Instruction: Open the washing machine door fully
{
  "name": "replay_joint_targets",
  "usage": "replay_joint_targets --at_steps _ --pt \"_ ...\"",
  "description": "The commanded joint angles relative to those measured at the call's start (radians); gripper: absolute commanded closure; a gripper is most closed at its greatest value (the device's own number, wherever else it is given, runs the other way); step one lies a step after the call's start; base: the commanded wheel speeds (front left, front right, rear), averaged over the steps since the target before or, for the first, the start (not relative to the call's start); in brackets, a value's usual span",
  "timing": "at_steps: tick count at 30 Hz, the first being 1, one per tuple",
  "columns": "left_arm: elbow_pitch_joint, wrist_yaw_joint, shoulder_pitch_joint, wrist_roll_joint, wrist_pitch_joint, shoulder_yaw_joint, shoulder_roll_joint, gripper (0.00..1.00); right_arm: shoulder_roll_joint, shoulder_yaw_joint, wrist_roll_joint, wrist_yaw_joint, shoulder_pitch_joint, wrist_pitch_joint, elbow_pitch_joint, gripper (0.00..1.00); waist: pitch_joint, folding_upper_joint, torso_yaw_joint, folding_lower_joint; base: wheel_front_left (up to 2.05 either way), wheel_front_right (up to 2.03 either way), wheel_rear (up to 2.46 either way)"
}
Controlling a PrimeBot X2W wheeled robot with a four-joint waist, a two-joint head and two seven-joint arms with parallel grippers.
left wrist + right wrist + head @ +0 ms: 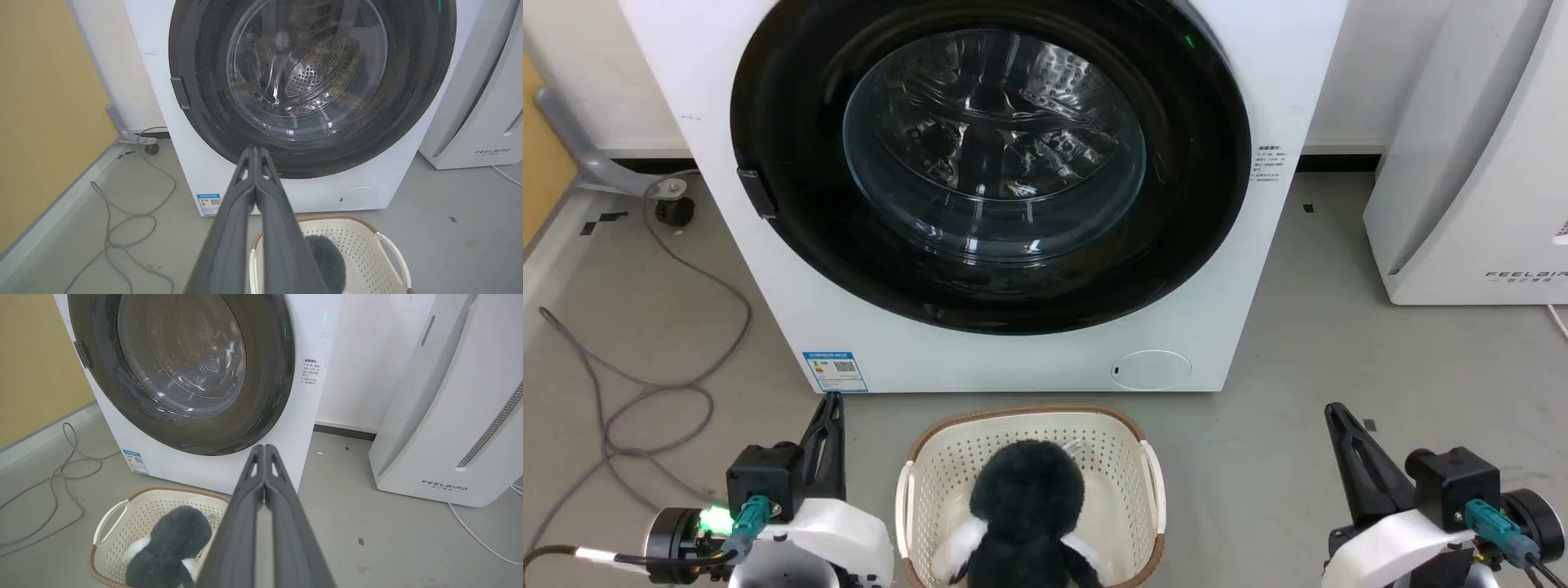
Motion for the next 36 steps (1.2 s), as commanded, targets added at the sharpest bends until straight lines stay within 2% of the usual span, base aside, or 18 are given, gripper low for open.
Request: replay_joint_targets --at_steps 1,31,32,33,34,36 --pt "-0.008 0.003 0.015 0.009 0.006 -0.002 -0.002 1.0 0.001 0.001 -0.009 0.001 -0.014 0.005 0.005 1.0 0.0 -0.0001 0.0 0.0 0.0 0.0 0.0" --pt "-0.008 0.003 0.015 0.009 0.006 -0.002 -0.002 1.0 0.001 0.001 -0.009 0.001 -0.014 0.005 0.005 1.0 0.0 -0.0001 0.0 0.0 0.0 0.0 0.0" --pt "-0.003 0.001 0.0 0.007 0.006 -0.002 -0.002 0.0 0.0 0.001 -0.001 0.0 0.0 0.003 0.003 0.0 0.0 -0.0001 0.0 0.0 0.0 0.0 0.0" --pt "-0.002 0.001 0.0 0.006 0.005 -0.001 -0.002 1.0 0.0 0.001 0.0 0.0 0.0 0.003 0.003 1.0 0.0 -0.0001 0.0 0.0 0.0 0.0 0.0" --pt "-0.002 0.001 0.0 0.006 0.005 -0.001 -0.002 0.0 0.0 0.001 0.0 0.0 0.0 0.002 0.003 0.0 0.0 -0.0001 0.0 0.0 0.0 0.0 0.0" --pt "-0.001 0.002 0.0 0.006 0.004 -0.001 -0.002 0.0 0.0 0.001 0.001 0.0 0.0 0.001 0.002 0.0 0.0 -0.0001 0.0 0.0 0.0 0.0 0.0"
